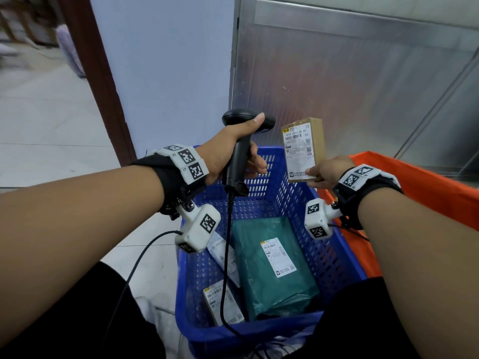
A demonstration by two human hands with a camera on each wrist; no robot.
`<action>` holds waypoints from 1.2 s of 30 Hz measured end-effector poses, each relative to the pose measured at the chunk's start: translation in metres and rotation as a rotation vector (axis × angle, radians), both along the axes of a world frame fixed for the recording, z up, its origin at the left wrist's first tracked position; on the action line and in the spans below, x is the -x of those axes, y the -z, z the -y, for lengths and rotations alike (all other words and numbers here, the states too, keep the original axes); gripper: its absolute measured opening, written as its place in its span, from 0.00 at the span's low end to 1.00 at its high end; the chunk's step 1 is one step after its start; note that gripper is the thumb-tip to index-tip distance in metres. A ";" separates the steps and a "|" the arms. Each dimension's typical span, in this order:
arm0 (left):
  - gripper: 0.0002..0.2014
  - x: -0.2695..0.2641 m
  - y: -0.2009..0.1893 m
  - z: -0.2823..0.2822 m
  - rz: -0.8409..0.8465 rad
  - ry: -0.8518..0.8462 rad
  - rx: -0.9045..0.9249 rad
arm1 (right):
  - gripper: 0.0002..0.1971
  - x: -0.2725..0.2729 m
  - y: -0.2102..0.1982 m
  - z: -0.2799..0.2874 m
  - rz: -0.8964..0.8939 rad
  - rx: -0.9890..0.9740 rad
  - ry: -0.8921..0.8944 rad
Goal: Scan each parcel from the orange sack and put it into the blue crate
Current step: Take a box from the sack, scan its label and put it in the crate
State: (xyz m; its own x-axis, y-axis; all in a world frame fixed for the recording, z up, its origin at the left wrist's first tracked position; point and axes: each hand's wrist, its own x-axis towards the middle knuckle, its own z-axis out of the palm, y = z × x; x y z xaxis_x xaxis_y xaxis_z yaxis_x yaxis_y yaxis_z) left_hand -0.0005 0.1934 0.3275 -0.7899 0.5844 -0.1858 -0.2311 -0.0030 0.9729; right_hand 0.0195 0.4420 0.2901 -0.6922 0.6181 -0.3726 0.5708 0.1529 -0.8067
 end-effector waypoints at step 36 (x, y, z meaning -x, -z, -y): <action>0.28 0.033 0.043 0.002 -0.082 -0.236 0.298 | 0.09 -0.031 -0.009 0.045 0.478 -0.129 -0.481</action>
